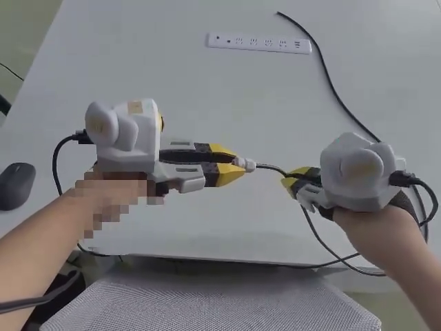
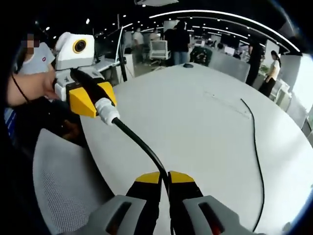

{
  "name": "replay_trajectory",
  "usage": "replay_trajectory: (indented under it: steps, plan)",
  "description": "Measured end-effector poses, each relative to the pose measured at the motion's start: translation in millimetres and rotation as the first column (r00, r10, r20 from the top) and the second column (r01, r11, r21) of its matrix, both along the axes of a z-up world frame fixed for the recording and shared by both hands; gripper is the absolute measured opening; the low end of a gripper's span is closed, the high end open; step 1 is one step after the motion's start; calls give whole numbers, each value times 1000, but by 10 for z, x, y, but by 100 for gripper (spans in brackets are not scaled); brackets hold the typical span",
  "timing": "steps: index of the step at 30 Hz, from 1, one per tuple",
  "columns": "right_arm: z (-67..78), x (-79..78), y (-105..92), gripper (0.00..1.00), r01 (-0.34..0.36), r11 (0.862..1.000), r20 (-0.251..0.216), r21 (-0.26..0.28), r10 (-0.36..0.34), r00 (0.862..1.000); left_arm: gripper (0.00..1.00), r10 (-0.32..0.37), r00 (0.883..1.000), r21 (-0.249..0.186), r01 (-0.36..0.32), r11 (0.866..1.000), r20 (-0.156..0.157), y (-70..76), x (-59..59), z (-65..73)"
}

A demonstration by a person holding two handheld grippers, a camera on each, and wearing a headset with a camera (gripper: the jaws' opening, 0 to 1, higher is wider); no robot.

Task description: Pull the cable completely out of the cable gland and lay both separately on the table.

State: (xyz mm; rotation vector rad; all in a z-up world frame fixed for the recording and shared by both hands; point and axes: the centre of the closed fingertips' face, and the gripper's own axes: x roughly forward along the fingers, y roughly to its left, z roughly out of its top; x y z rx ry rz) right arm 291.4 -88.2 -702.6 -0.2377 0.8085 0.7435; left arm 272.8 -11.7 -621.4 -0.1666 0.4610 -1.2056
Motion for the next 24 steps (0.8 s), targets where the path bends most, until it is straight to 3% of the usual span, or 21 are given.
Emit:
replay_trajectory:
  steps: [4,8,11,15,24]
  plan:
    - [-108,-48,-70,0,69,997,-75,34,-66,995,15,-1,1000,-1,1,1000,1,2,-14,-3]
    - [-200,-62,-134,0,119,992,-116,37,-114,987,15,1,1000,-4,-1,1000,3,7,-24,-2]
    - [-228,-86,-130,0,134,990,-145,46,-126,981,15,-2,1000,2,2,1000,2,8,-38,-14]
    - [-296,-150,-81,0,160,986,-217,56,-144,965,15,-5,1000,2,5,1000,0,-5,-50,-20]
    - [-219,-103,-83,1,118,992,-147,44,-110,983,15,1,1000,-5,-1,1000,-1,22,-12,-3]
